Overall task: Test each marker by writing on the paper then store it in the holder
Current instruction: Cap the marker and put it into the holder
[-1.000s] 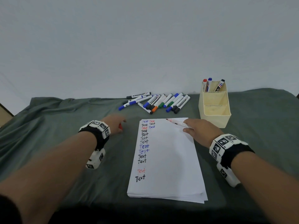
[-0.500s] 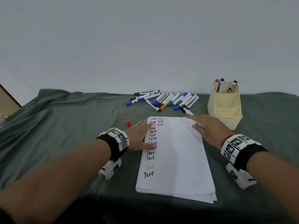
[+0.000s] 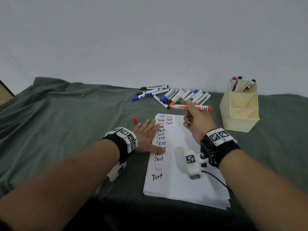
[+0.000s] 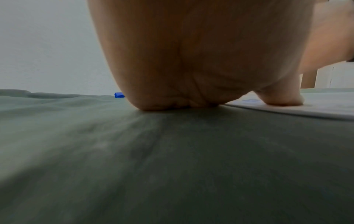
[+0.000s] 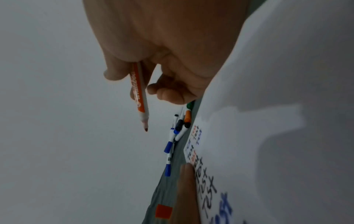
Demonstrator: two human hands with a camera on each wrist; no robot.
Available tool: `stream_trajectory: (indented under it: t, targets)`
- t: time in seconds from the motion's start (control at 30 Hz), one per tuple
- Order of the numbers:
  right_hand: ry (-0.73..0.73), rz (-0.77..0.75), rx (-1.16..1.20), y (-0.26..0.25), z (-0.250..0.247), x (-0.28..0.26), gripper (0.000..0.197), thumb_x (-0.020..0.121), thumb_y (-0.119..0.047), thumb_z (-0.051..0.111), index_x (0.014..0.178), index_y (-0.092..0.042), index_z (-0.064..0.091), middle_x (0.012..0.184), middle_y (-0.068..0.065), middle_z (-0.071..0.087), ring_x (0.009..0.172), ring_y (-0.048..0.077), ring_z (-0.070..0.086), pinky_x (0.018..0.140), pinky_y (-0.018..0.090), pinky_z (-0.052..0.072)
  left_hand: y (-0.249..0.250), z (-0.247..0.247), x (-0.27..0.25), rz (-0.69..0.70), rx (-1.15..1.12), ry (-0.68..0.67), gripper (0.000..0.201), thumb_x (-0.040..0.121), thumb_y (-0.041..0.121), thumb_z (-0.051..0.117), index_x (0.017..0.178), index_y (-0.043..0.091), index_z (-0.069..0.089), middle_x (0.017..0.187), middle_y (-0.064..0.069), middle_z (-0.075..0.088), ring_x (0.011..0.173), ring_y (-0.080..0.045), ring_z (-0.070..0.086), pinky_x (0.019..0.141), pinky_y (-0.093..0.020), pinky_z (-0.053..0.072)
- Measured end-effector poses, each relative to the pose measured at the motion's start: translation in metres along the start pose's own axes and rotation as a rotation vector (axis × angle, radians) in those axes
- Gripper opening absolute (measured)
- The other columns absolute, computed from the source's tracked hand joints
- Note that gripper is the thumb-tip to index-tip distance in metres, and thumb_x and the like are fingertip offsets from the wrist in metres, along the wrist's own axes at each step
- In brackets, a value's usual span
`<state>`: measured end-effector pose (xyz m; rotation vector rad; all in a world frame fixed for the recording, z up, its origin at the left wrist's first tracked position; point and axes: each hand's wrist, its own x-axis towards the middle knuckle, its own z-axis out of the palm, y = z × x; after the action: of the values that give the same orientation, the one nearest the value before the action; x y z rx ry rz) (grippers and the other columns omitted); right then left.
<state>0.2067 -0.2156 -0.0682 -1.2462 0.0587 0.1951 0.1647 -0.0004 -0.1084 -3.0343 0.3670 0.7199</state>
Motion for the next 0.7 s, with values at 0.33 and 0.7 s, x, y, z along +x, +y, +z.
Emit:
stream_trajectory:
  t: [0.33, 0.7]
  targets:
    - [0.127, -0.086, -0.332, 0.043, -0.002, 0.022, 0.006, 0.07, -0.019, 0.081, 0.073, -0.022, 0.078, 0.067, 0.008, 0.073, 0.062, 0.016, 0.067, 0.07, 0.031, 0.058, 0.001, 0.0, -0.001, -0.004, -0.024, -0.007, 0.117, 0.076, 0.088, 0.037, 0.153, 0.024, -0.021, 0.159, 0.002, -0.03, 0.147, -0.018, -0.026, 0.12, -0.045, -0.012]
    - [0.083, -0.193, -0.571, 0.049, -0.001, 0.024, 0.009, 0.081, -0.021, 0.075, 0.076, -0.016, 0.069, 0.068, 0.005, 0.073, 0.061, 0.014, 0.068, 0.077, 0.041, 0.059, 0.0, -0.001, -0.001, -0.005, -0.032, -0.024, 0.117, 0.074, 0.09, 0.036, 0.152, 0.025, -0.023, 0.158, 0.004, -0.032, 0.146, -0.016, -0.028, 0.119, -0.044, -0.014]
